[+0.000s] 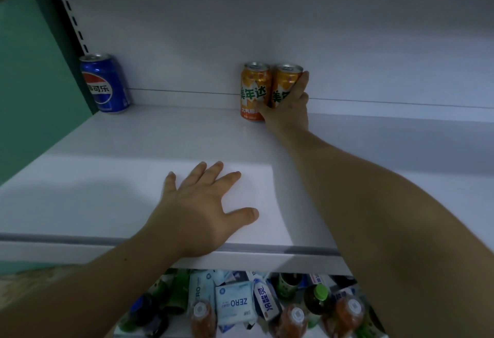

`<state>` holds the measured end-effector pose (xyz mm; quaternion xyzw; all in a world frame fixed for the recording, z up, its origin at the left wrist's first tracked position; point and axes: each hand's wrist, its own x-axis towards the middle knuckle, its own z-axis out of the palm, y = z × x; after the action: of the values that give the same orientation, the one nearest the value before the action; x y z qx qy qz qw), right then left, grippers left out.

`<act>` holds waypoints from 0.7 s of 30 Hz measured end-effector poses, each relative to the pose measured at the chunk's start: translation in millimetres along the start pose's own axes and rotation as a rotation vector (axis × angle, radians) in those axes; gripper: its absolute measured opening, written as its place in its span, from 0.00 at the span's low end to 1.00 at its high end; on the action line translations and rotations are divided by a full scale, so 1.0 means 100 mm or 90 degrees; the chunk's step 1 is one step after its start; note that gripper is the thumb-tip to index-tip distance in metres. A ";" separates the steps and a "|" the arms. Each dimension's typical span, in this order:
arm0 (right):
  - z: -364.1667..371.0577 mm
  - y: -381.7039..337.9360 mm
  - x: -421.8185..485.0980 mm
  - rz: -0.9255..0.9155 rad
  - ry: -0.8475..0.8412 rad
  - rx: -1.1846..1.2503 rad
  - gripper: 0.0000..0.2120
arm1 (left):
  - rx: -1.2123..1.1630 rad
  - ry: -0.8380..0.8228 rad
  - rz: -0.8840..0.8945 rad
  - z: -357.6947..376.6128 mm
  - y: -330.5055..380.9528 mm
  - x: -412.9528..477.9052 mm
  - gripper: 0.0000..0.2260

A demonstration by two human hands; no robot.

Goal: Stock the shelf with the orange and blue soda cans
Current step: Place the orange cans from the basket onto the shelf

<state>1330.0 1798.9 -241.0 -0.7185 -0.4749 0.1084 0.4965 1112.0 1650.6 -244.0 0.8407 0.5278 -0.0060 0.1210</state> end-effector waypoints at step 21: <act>-3.50 0.16 -2.20 0.152 -0.090 -0.479 0.40 | -0.161 -0.066 0.198 -0.14 1.33 -0.54 0.33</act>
<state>1443.2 1410.6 -153.8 -0.8912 -0.4274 0.0333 0.1486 1204.3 1550.6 -197.1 0.8888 0.3811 0.0363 0.2521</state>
